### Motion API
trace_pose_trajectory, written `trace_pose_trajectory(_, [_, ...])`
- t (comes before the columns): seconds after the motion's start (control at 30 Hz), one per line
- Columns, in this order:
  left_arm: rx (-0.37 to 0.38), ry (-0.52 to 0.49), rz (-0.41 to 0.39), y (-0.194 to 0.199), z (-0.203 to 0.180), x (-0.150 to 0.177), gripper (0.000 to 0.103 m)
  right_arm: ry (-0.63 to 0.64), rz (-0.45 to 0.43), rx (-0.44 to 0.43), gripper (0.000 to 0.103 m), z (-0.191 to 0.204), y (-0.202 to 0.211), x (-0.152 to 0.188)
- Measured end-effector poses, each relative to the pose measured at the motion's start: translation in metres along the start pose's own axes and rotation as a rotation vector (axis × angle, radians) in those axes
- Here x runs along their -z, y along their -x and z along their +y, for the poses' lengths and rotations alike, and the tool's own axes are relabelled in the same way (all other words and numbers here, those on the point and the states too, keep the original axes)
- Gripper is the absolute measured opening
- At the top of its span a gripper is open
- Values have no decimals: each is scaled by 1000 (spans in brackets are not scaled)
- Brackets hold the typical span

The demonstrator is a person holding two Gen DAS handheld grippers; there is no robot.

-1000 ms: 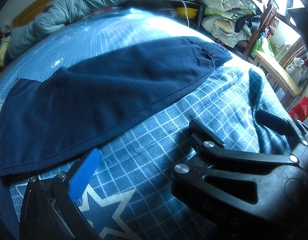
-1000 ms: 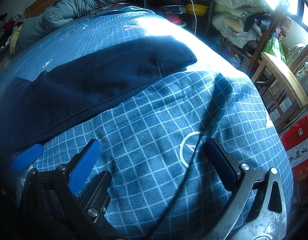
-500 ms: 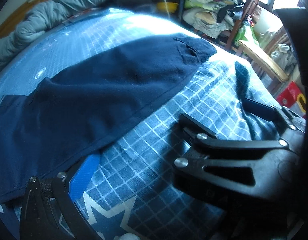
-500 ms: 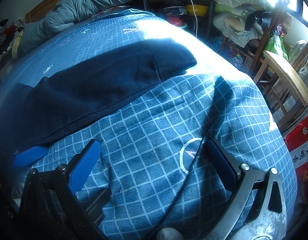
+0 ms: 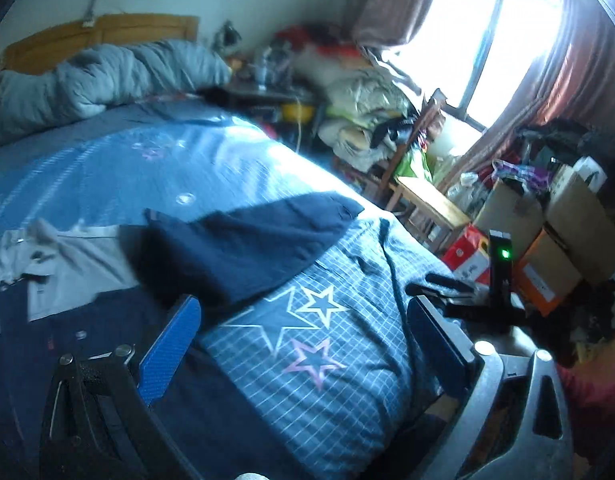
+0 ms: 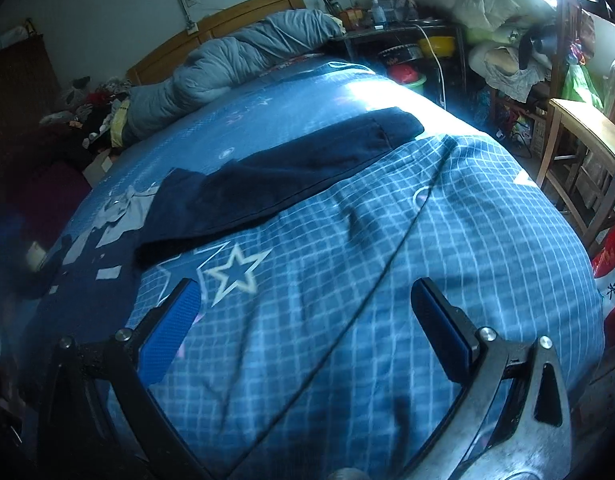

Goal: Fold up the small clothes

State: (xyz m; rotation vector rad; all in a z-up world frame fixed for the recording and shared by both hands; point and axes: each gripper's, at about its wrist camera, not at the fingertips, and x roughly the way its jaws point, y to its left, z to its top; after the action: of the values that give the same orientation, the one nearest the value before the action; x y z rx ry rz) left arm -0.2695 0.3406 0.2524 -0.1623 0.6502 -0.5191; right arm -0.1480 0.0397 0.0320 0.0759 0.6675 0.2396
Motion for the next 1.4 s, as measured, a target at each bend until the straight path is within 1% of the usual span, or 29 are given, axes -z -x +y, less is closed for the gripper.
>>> trace_pose_trajectory(0.03, [-22, 18, -16, 25, 13, -8, 103, 4, 1, -3, 103, 11, 4, 7])
trace_pose_trajectory(0.07, [-36, 25, -45, 48, 17, -8, 103, -17, 25, -19, 103, 18, 12, 7])
trace_pose_trajectory(0.1, [-38, 30, -74, 71, 20, -7, 103, -35, 43, -38, 103, 24, 17, 7])
trace_pose_trajectory(0.17, [-18, 67, -103, 120, 34, -4, 103, -69, 57, -69, 103, 40, 26, 7])
trace_pose_trajectory(0.2, [0, 88, -117, 140, 37, 0, 103, -99, 69, -98, 103, 45, 31, 4])
trace_pose_trajectory(0.27, [64, 141, -132, 175, 44, 6, 103, -126, 69, -149, 103, 62, 35, 0])
trace_pose_trajectory(0.37, [154, 195, -139, 214, 48, 12, 103, -105, 83, -207, 103, 96, 38, -12])
trace_pose_trajectory(0.4, [179, 198, -151, 227, 47, 12, 103, -101, 101, -235, 103, 107, 44, -15])
trace_pose_trajectory(0.47, [223, 200, -182, 251, 42, 12, 103, -68, 123, -282, 103, 134, 40, -20])
trace_pose_trajectory(0.5, [239, 197, -198, 255, 33, 13, 103, -79, 132, -327, 103, 144, 44, -24])
trace_pose_trajectory(0.53, [246, 189, -215, 264, 27, 12, 103, -78, 121, -362, 103, 159, 41, -26])
trace_pose_trajectory(0.57, [251, 180, -226, 271, 24, 10, 103, -82, 109, -399, 103, 171, 46, -29])
trace_pose_trajectory(0.63, [268, 167, -235, 277, 16, 6, 103, -23, 72, -439, 103, 211, 40, -25])
trace_pose_trajectory(0.67, [272, 166, -232, 277, 15, 5, 103, 14, 60, -449, 103, 232, 34, -18])
trace_pose_trajectory(0.73, [291, 189, -222, 274, 12, 4, 103, 79, 43, -488, 103, 270, 27, -6])
trace_pose_trajectory(0.8, [305, 202, -214, 271, 7, 4, 103, 143, 68, -507, 103, 304, 19, 12])
trace_pose_trajectory(0.83, [300, 195, -212, 272, 5, 5, 103, 170, 110, -524, 103, 319, 15, 24])
trace_pose_trajectory(0.9, [267, 173, -212, 271, 5, 5, 103, 174, 211, -602, 103, 336, 18, 48])
trace_pose_trajectory(0.97, [192, 161, -236, 277, 15, 6, 103, 217, 290, -689, 103, 350, 32, 79])
trace_pose_trajectory(1.03, [90, 158, -275, 284, 32, 7, 103, 274, 331, -716, 103, 352, 51, 103])
trace_pose_trajectory(1.1, [-40, 144, -298, 284, 49, 10, 103, 292, 340, -695, 103, 340, 59, 112])
trace_pose_trajectory(1.13, [-109, 138, -288, 276, 61, 13, 103, 288, 329, -668, 103, 329, 64, 109])
trace_pose_trajectory(1.2, [-251, 130, -216, 251, 85, 21, 103, 242, 277, -584, 103, 299, 67, 89])
trace_pose_trajectory(1.27, [-350, 122, -140, 219, 115, 37, 103, 171, 214, -471, 103, 256, 66, 61])
trace_pose_trajectory(1.33, [-410, 146, -37, 182, 150, 56, 103, 100, 180, -325, 103, 206, 59, 32])
trace_pose_trajectory(1.4, [-461, 187, 67, 146, 188, 76, 103, 44, 189, -186, 103, 164, 42, 18])
